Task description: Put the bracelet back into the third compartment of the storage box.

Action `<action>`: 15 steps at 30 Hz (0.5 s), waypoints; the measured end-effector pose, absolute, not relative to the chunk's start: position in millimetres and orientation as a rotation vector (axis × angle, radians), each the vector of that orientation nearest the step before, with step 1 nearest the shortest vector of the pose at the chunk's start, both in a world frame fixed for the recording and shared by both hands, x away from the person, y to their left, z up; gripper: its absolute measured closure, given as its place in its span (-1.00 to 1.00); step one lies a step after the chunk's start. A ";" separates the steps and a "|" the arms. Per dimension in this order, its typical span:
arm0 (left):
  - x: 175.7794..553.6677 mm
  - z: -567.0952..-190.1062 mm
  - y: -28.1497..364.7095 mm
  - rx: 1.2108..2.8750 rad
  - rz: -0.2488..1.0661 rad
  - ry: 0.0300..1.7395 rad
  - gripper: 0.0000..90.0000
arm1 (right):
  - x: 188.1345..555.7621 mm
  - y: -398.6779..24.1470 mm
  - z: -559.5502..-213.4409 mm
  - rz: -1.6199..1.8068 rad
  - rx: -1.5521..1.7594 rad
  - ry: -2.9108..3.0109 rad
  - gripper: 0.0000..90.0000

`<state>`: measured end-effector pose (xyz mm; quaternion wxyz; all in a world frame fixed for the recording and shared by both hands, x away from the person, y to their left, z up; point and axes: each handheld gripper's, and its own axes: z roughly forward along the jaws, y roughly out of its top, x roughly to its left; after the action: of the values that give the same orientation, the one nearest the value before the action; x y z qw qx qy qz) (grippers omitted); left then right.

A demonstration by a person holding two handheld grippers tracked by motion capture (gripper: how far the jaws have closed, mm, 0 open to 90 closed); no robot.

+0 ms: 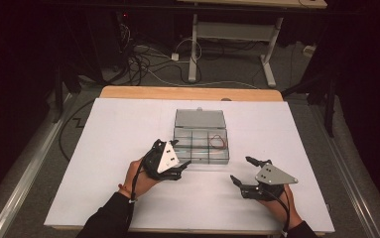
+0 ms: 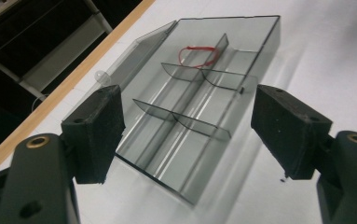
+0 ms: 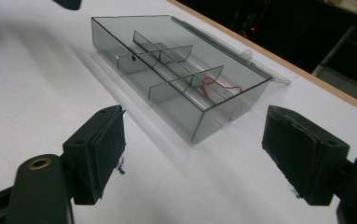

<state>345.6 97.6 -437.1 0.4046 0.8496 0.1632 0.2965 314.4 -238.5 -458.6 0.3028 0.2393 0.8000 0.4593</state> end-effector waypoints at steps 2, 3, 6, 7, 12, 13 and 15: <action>341.8 -436.3 99.8 2.144 0.758 0.409 -0.45 | 314.6 -239.7 -457.9 1.221 0.635 2.115 -0.51; 340.4 -436.0 101.4 2.137 0.751 0.412 -0.45 | 314.8 -239.9 -457.8 1.222 0.637 2.113 -0.51; 336.8 -438.4 105.4 2.139 0.757 0.410 -0.45 | 314.0 -240.1 -457.6 1.214 0.632 2.113 -0.52; 335.7 -439.8 106.8 2.139 0.761 0.410 -0.45 | 313.7 -240.5 -457.1 1.214 0.633 2.111 -0.52; 331.5 -444.3 115.8 2.145 0.769 0.419 -0.45 | 313.2 -242.2 -456.1 1.222 0.637 2.102 -0.52; 330.3 -444.9 117.9 2.145 0.771 0.418 -0.45 | 313.4 -242.3 -456.2 1.220 0.635 2.102 -0.52; 327.8 -445.6 123.0 2.140 0.776 0.412 -0.45 | 313.5 -242.6 -456.1 1.220 0.632 2.102 -0.52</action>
<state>327.8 123.0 -445.6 0.4025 0.8469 0.1629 0.3071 313.5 -242.6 -456.1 0.3100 0.2391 0.7959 0.4618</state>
